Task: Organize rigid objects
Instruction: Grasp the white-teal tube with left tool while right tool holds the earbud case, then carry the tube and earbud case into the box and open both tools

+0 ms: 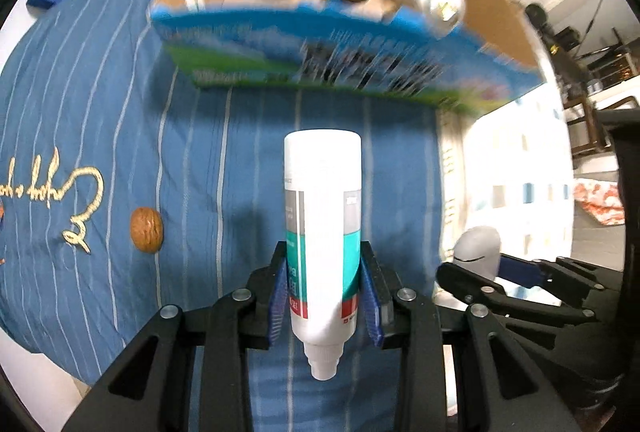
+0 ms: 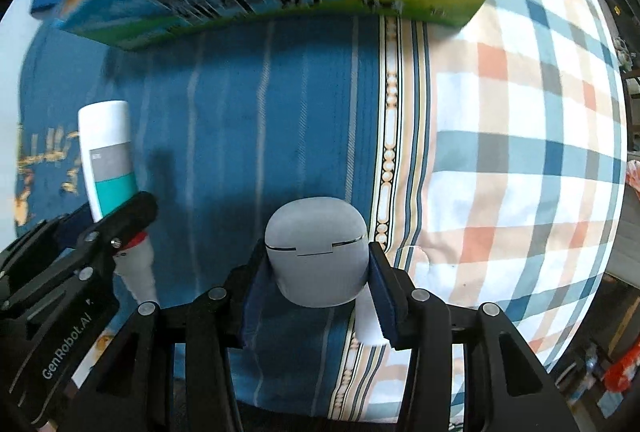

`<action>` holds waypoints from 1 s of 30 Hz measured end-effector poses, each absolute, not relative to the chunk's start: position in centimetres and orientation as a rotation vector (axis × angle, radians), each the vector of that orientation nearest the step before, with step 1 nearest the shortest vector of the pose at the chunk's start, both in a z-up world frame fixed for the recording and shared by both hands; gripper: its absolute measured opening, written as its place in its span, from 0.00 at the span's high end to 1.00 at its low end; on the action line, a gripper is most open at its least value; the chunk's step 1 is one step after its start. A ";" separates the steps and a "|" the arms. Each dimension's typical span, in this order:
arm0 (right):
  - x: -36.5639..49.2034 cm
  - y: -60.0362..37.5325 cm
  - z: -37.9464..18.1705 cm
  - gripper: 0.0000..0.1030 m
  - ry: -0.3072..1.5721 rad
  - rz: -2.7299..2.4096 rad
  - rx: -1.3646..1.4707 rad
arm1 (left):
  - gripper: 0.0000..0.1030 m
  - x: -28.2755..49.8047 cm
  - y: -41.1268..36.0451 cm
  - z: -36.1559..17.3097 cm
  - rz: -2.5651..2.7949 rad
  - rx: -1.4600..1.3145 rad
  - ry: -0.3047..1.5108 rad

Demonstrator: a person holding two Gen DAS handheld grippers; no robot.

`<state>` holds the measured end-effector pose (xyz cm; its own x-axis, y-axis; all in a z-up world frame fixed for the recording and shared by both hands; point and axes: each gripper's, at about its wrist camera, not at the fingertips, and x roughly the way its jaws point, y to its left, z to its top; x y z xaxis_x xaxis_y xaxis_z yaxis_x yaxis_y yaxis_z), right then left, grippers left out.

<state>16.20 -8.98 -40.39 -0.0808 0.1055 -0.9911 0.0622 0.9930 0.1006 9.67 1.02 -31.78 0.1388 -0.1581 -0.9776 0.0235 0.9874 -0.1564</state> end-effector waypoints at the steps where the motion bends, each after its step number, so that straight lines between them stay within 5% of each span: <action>1: 16.1 -9.0 -39.4 0.52 1.637 0.044 0.134 | 0.71 9.8 1.0 -30.7 -0.143 -0.119 1.409; 15: 22.4 -11.1 -25.0 0.52 1.373 0.126 0.202 | 0.71 19.1 1.7 -20.4 -0.153 -0.072 1.190; 30: 32.1 -10.6 -29.5 0.52 1.375 0.098 0.171 | 0.71 26.5 2.0 -22.9 -0.134 -0.024 1.220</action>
